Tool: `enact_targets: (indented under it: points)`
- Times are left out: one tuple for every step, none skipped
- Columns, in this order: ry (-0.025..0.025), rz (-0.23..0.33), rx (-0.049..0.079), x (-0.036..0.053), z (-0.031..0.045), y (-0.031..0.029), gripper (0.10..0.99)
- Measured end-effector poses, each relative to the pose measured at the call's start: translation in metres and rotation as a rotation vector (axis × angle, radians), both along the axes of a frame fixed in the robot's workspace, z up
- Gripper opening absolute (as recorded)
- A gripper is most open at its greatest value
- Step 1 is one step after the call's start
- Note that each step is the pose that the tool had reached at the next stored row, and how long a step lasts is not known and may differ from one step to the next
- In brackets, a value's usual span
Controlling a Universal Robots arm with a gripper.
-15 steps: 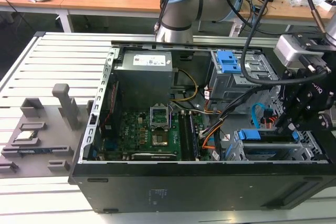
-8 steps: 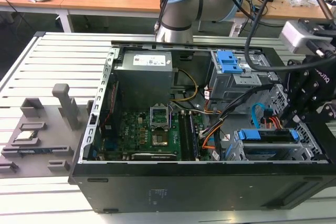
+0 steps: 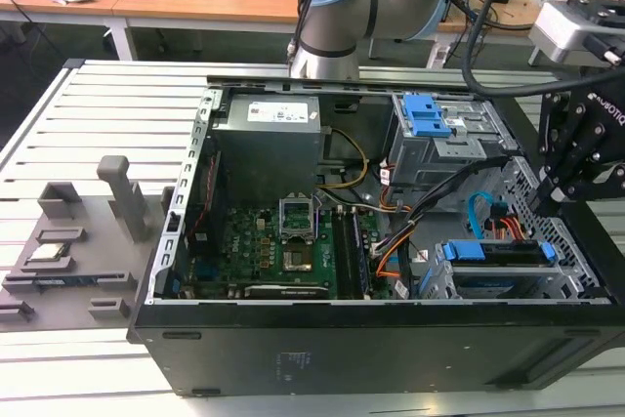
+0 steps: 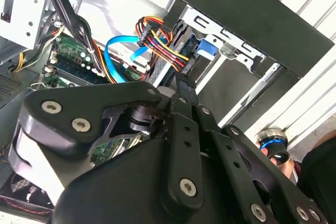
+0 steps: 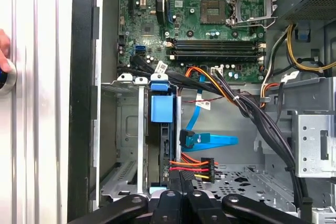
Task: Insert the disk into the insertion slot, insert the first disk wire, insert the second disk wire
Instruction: 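Insert the first disk wire, then insert the second disk wire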
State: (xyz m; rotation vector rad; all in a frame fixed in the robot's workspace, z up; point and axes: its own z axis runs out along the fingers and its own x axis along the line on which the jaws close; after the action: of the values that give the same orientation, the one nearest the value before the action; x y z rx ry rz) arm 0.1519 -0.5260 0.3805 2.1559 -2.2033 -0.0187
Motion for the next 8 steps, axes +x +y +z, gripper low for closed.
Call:
enact_targets:
  points:
    - [0.0,0.0,0.0,0.0,0.0001,0.0,0.106]
    - [0.0,0.0,0.0,0.0,0.0002,0.0,0.106]
    - [0.0,0.0,0.0,0.0,0.0002,0.0,0.106]
    - [0.0,0.0,0.0,0.0,0.0002,0.0,0.106]
    - [0.0,0.0,0.0,0.0,0.0002,0.0,0.106]
    - [0.0,0.0,0.0,0.0,0.0002,0.0,0.106]
    - [0.0,0.0,0.0,0.0,0.0002,0.0,0.106]
    - [0.0,0.0,0.0,0.0,0.0003,0.0,0.106]
